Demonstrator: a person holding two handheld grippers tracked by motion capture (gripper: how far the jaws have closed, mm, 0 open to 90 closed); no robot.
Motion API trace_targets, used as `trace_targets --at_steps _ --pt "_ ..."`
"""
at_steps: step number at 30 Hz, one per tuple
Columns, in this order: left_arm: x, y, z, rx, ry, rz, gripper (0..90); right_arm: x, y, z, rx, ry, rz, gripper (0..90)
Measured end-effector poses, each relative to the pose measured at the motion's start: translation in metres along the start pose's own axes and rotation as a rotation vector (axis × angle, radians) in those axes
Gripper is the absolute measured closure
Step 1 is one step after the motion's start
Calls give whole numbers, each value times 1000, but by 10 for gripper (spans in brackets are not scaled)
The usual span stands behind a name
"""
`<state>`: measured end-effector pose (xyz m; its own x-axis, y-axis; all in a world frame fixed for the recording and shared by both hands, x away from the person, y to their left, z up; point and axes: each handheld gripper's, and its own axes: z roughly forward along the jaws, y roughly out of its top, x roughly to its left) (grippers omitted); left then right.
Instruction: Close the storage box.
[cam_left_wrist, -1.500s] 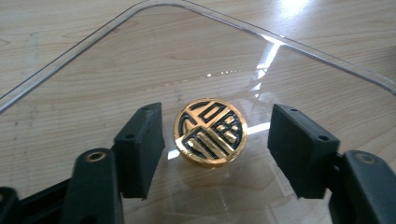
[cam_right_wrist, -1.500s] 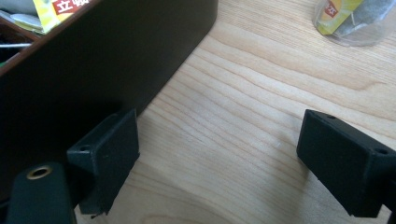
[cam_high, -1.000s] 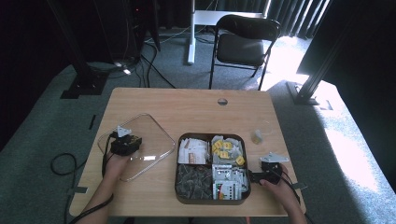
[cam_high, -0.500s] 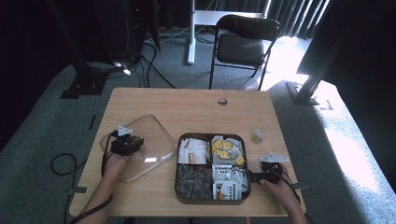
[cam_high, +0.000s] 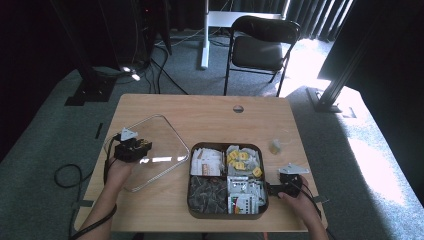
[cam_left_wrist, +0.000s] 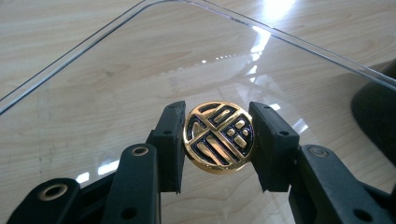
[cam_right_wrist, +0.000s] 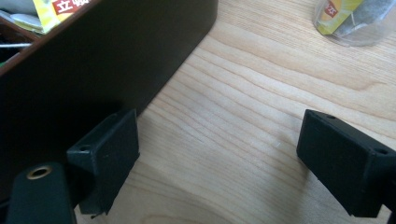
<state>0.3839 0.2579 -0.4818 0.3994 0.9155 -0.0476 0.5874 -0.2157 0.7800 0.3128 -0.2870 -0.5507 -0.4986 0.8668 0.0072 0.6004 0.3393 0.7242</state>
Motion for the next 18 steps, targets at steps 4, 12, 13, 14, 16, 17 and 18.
trace_targets --at_steps 4,12,13,14,16,17,18 --pt "-3 7 -6 -12 -15 8 590 0 0 0 0 0 0 124" --pt "-15 16 -12 -16 -49 53 590 0 0 0 0 0 0 124" --pt "-17 17 -12 -19 -57 57 590 0 0 0 0 0 0 124" --pt "-19 18 -13 -19 -63 60 590 0 0 0 0 0 0 124" --pt "-23 20 -14 -23 -77 69 590 0 0 0 0 0 0 124" --pt "-24 21 -14 -24 -83 71 590 0 0 0 0 0 0 124" --pt "-26 22 -14 -23 -92 72 590 0 0 0 0 0 0 124"
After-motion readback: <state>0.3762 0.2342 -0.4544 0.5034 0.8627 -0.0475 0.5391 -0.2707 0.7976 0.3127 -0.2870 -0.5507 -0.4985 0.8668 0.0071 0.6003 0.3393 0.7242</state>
